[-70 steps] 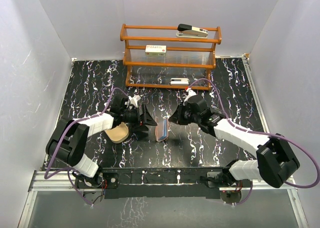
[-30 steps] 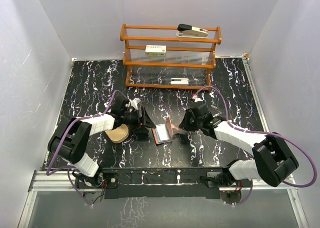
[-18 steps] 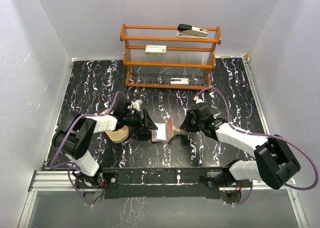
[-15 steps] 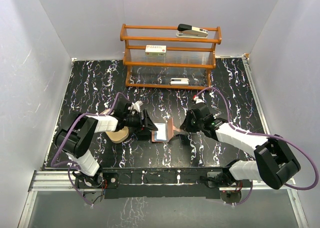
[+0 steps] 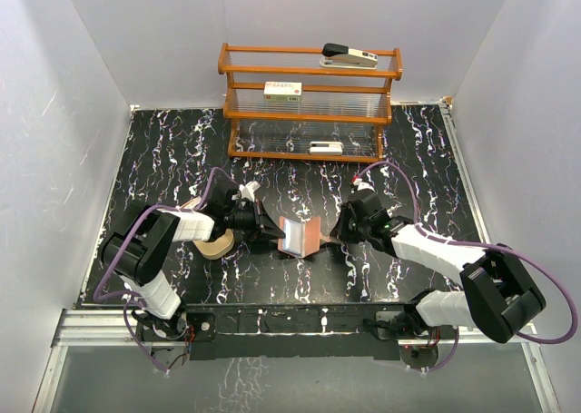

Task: Put the credit cards into the card holder
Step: Open the card holder at the center of the board, then adjust the card holder at the center of the board.

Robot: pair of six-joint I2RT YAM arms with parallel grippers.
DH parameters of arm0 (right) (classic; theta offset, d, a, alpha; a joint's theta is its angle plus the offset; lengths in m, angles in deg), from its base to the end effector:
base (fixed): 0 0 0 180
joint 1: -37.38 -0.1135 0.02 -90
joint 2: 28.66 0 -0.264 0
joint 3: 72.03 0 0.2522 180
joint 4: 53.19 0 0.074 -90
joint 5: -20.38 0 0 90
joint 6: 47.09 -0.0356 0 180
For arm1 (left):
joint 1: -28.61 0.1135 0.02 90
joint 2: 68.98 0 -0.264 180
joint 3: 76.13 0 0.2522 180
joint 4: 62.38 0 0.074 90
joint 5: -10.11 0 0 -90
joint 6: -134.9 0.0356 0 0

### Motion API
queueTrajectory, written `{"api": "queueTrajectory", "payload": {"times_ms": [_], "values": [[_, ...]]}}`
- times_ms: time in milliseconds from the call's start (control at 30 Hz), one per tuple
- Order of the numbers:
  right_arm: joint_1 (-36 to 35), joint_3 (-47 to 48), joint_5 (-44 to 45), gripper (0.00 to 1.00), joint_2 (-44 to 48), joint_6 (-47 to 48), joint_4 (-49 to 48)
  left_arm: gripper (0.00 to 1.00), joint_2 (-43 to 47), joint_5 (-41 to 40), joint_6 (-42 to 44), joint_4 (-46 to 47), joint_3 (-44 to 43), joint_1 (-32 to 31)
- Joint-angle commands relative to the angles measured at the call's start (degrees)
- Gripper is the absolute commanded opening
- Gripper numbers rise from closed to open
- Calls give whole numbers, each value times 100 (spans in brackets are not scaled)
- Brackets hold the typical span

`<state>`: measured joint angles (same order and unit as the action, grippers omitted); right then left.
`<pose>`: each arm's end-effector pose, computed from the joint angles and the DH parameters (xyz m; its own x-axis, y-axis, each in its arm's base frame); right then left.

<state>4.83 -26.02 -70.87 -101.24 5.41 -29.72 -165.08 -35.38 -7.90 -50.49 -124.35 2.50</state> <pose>0.1993 0.1281 0.1686 -0.8472 0.1812 -0.4994 -0.0428 0.9136 0.4042 0.2563 -0.1534 0.1305 -0.9747 -0.1549 -0.1611 0.0774 0.4422 -0.8936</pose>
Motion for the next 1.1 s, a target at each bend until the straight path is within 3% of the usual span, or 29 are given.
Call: {"api": "queueTrajectory", "payload": {"times_ms": [0, 133, 233, 367, 567, 800, 1067], "values": [[16, 135, -91, 3, 127, 133, -16, 0, 98, 339, -213, 397, 53, -34], [13, 570, -229, 19, 313, 160, 663, 0, 344, 259, -101, 53, 17, -67], [12, 880, -594, 31, 574, 211, 1049, 0, 683, -64, 253, -721, -86, -198], [-32, 1231, -720, 39, 939, 191, 1516, 0, 1006, -516, 449, -1495, -148, -411], [-427, 1363, -1093, 57, 1148, -203, 1315, 0, 1468, -790, 155, -1571, -7, -639], [-1425, 1511, -588, 53, 599, -518, 1116, 0, 1537, -1074, -96, -1547, 143, -824], [-1638, 1070, -601, 46, 77, -393, 501, 4, 1624, -1079, -537, -1027, 314, -948]]}}
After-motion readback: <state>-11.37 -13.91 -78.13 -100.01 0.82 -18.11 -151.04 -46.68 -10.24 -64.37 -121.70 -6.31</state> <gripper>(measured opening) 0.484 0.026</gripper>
